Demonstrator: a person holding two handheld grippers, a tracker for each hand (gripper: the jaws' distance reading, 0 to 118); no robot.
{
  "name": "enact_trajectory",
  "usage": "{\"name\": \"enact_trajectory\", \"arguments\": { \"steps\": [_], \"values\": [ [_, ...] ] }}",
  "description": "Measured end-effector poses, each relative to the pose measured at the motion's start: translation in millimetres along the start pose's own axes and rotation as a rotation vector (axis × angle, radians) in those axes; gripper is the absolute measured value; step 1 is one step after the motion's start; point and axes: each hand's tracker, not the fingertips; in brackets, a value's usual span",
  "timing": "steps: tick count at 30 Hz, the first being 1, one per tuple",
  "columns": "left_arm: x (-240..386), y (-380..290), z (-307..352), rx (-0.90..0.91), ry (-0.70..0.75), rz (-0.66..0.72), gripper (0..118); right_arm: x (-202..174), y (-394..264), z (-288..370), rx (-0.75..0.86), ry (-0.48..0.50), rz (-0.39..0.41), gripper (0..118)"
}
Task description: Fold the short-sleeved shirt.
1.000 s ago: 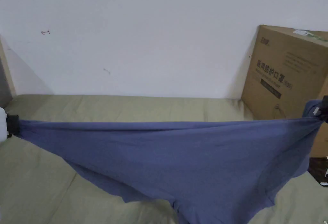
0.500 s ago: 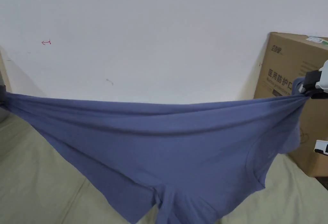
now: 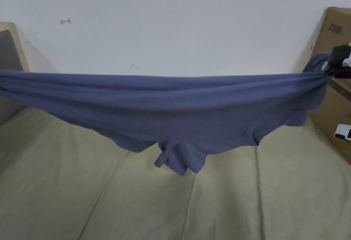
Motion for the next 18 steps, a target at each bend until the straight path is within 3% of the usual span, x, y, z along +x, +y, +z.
{"name": "enact_trajectory", "arguments": {
  "steps": [7,11,18],
  "values": [
    [-3,-114,-4,-0.253,0.013,-0.065,0,37,-120,-32,-0.225,-0.063,-0.040,3],
    [-10,-183,19,-0.371,0.012,-0.016,0,70,-194,-31,-0.355,-0.100,-0.066,3],
    [-21,-270,86,-0.517,0.001,-0.058,0,110,-296,24,-0.456,-0.108,-0.116,3]
  ]
}}
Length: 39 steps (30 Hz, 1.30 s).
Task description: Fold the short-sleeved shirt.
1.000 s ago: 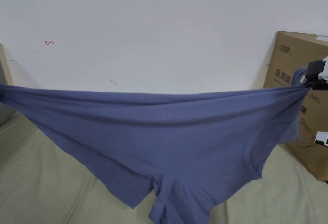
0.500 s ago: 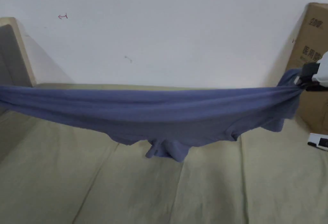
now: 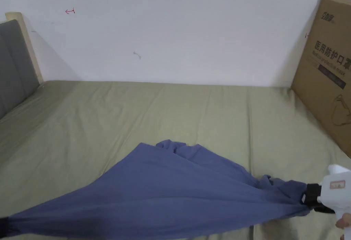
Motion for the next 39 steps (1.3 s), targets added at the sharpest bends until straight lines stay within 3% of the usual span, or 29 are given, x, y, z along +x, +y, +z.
{"name": "enact_trajectory", "arguments": {
  "steps": [8,11,14,15,16,17,19,20,25,26,27,28,29,30,39],
  "values": [
    [-26,-81,23,-0.099,-0.005,-0.030,0,75,-71,12,-0.038,-0.027,-0.064,3],
    [-24,-97,28,-0.111,-0.030,-0.030,0,77,-90,22,-0.023,0.012,-0.111,3],
    [-14,-102,28,-0.111,-0.022,-0.063,1,70,-96,24,0.006,-0.007,-0.101,3],
    [-13,-101,26,-0.112,-0.018,-0.065,6,67,-96,27,0.018,-0.019,-0.094,3],
    [-11,-100,28,-0.104,-0.024,-0.061,17,65,-94,31,0.025,-0.042,-0.083,4],
    [-9,-97,30,-0.084,-0.045,-0.039,44,68,-88,27,0.028,-0.047,-0.078,17],
    [-1,-89,34,-0.048,-0.091,-0.013,96,65,-85,40,0.063,-0.036,-0.056,59],
    [5,-83,40,-0.014,-0.120,-0.009,110,60,-85,51,0.101,-0.046,-0.023,78],
    [53,-62,55,0.050,-0.210,-0.084,106,45,-91,83,0.169,-0.066,0.096,82],
    [65,-61,57,0.061,-0.236,-0.102,91,44,-96,87,0.169,-0.051,0.102,81],
    [77,-63,55,0.058,-0.252,-0.126,69,43,-101,90,0.175,-0.037,0.110,78],
    [87,-64,53,0.050,-0.264,-0.144,41,43,-107,91,0.178,-0.035,0.113,67],
    [97,-67,50,0.049,-0.264,-0.169,9,42,-118,91,0.181,-0.049,0.116,28],
    [106,-72,48,0.065,-0.263,-0.170,5,43,-128,89,0.199,-0.100,0.110,0],
    [147,-80,31,0.021,-0.316,-0.181,0,65,-148,56,0.144,-0.104,0.149,0]
  ]
}}
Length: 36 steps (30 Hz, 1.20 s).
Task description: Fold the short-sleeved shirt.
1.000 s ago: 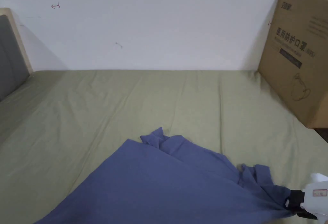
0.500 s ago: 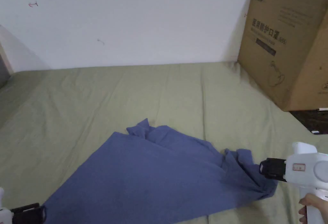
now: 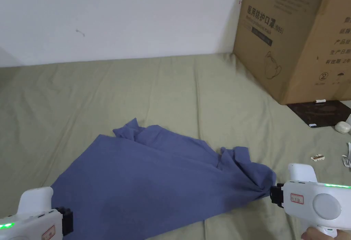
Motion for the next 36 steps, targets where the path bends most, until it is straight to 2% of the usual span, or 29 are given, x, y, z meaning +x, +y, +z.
{"name": "enact_trajectory", "arguments": {
  "steps": [2,3,4,5,6,9,10,12,13,14,15,16,17,20,24,28,31,32,33,34,35,36],
  "values": [
    [3,3,-4,0.000,-0.003,-0.010,0,-2,10,-1,0.017,-0.014,0.014,0],
    [4,6,-7,-0.003,-0.005,-0.013,0,1,16,-6,0.017,-0.012,0.013,10],
    [5,9,-10,-0.006,-0.009,-0.014,0,3,20,-11,0.014,-0.004,0.015,38],
    [7,12,-13,-0.008,-0.013,-0.015,0,5,24,-15,0.030,0.005,0.015,82],
    [8,14,-17,-0.011,-0.016,-0.017,0,1,31,-19,0.028,-0.003,0.018,95],
    [12,22,-31,-0.029,-0.030,-0.014,0,8,40,-49,-0.005,-0.023,0.045,95],
    [12,24,-36,-0.035,-0.039,-0.011,0,7,44,-56,-0.017,-0.026,0.033,95],
    [16,29,-46,-0.052,-0.038,-0.021,0,19,43,-73,-0.056,-0.004,-0.022,93],
    [18,31,-50,-0.059,-0.033,-0.029,0,25,41,-77,-0.068,0.013,-0.072,88],
    [19,32,-55,-0.066,-0.030,-0.042,0,26,40,-76,-0.075,0.053,-0.111,64],
    [20,34,-58,-0.072,-0.027,-0.050,0,28,36,-76,-0.047,0.033,-0.147,26],
    [22,36,-61,-0.076,-0.028,-0.053,0,30,34,-72,-0.033,0.047,-0.158,1],
    [23,38,-64,-0.077,-0.030,-0.054,0,30,33,-67,-0.031,0.094,-0.132,1],
    [25,46,-75,-0.084,-0.036,-0.059,0,21,36,-61,-0.033,0.032,-0.027,1],
    [27,69,-96,-0.092,-0.024,-0.090,0,11,45,-56,-0.022,0.034,-0.032,1],
    [17,110,-136,-0.103,-0.033,-0.091,0,10,52,-59,-0.028,0.016,-0.069,1],
    [13,145,-173,-0.097,0.039,-0.135,0,12,53,-66,-0.044,-0.005,-0.074,1],
    [11,156,-186,-0.099,0.028,-0.127,7,11,53,-67,-0.050,-0.010,-0.074,1],
    [9,165,-197,-0.100,0.028,-0.126,24,10,53,-69,-0.056,-0.015,-0.074,1],
    [7,175,-210,-0.109,0.018,-0.117,47,11,53,-69,-0.063,-0.022,-0.074,1],
    [5,185,-221,-0.107,0.010,-0.096,88,10,53,-71,-0.065,-0.025,-0.075,1],
    [4,194,-229,-0.092,0.014,-0.075,106,9,53,-72,-0.069,-0.030,-0.079,1]
  ]
}}
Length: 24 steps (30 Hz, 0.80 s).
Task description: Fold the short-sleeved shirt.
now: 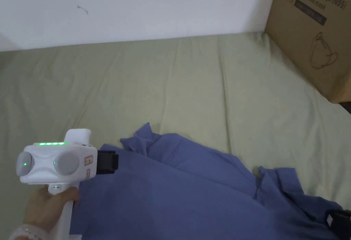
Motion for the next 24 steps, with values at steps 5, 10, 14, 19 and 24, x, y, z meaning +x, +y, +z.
{"name": "enact_trajectory", "arguments": {
  "steps": [5,10,14,19,24],
  "values": [
    [-4,26,-43,-0.018,-0.002,0.025,108,-8,5,-2,-0.011,-0.009,-0.007,1],
    [10,16,-65,-0.021,0.009,-0.025,84,-5,7,-3,-0.017,-0.016,-0.022,1],
    [2,14,-47,0.007,0.017,0.020,61,-10,11,-4,-0.011,-0.012,-0.078,1],
    [-8,17,-17,0.000,-0.031,0.056,3,-27,18,7,0.010,-0.023,-0.022,1],
    [-10,24,37,0.054,-0.022,0.031,3,-34,32,30,0.056,0.005,-0.051,1]
  ]
}}
